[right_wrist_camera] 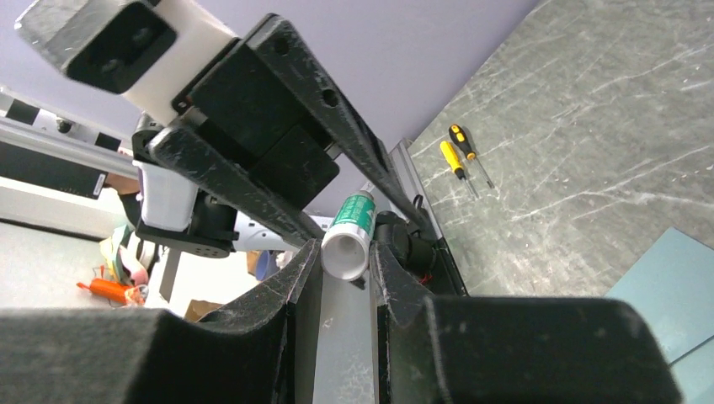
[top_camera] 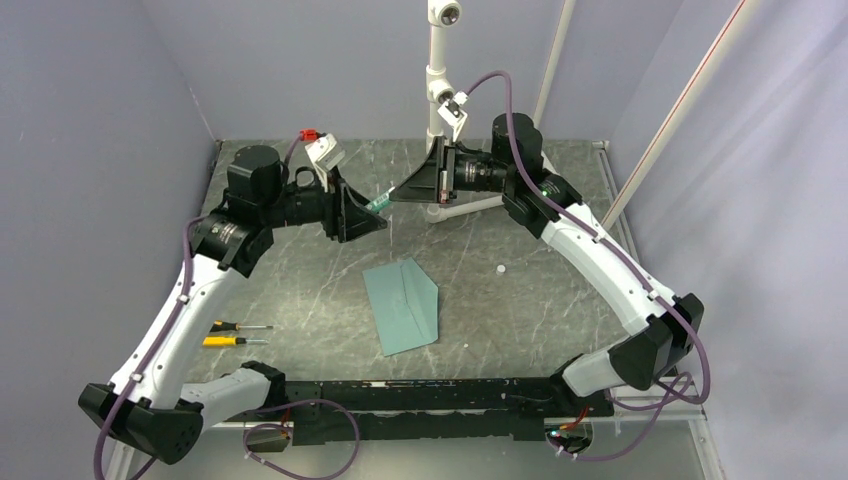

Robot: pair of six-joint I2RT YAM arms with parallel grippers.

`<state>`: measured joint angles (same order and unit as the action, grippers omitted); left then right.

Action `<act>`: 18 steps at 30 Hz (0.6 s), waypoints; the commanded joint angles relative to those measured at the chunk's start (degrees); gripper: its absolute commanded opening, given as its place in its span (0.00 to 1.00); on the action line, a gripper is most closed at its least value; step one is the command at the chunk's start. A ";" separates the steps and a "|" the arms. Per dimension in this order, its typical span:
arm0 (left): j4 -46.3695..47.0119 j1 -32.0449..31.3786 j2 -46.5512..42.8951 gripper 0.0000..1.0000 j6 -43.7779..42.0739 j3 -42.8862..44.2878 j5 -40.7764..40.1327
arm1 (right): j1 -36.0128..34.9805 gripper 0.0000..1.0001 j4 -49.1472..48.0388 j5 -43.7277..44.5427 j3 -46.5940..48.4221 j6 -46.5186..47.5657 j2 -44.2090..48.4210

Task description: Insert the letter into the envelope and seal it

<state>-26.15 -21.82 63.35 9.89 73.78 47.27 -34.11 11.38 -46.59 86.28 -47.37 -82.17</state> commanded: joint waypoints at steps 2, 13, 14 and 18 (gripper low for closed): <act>-0.23 -0.06 -1.79 0.48 -2.18 0.10 2.04 | 0.09 0.10 -1.07 -2.11 1.81 -0.01 -0.70; -1.37 -0.06 0.22 0.02 -2.02 0.77 2.59 | 0.10 0.52 -2.48 -0.24 0.64 -0.77 0.08; -1.28 -0.06 0.46 0.02 -1.80 0.93 2.22 | 0.09 0.62 -3.21 0.91 -0.15 -1.33 0.66; -0.05 -0.06 1.67 0.02 -0.24 1.33 0.81 | -0.11 0.77 -5.39 2.29 -1.74 -4.22 1.09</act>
<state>-27.70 -21.82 64.07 8.27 73.67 48.53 -34.17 9.98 -46.59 85.41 -48.95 -83.00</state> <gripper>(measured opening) 0.214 0.745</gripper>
